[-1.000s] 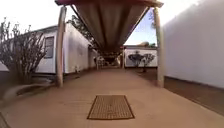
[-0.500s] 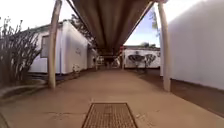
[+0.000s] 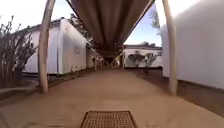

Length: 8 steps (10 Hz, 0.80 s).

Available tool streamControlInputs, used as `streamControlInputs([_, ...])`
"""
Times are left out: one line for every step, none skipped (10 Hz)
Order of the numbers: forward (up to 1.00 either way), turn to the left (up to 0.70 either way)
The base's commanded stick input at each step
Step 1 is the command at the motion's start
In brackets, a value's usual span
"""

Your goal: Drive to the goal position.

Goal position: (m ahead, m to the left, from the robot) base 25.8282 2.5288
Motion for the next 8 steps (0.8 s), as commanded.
streamControlInputs([0.7,0.0])
streamControlInputs([0.7,0.0])
streamControlInputs([0.7,0.0])
streamControlInputs([0.7,0.0])
streamControlInputs([0.7,0.0])
streamControlInputs([0.7,0.0])
streamControlInputs([0.7,0.35])
streamControlInputs([0.7,0.35])
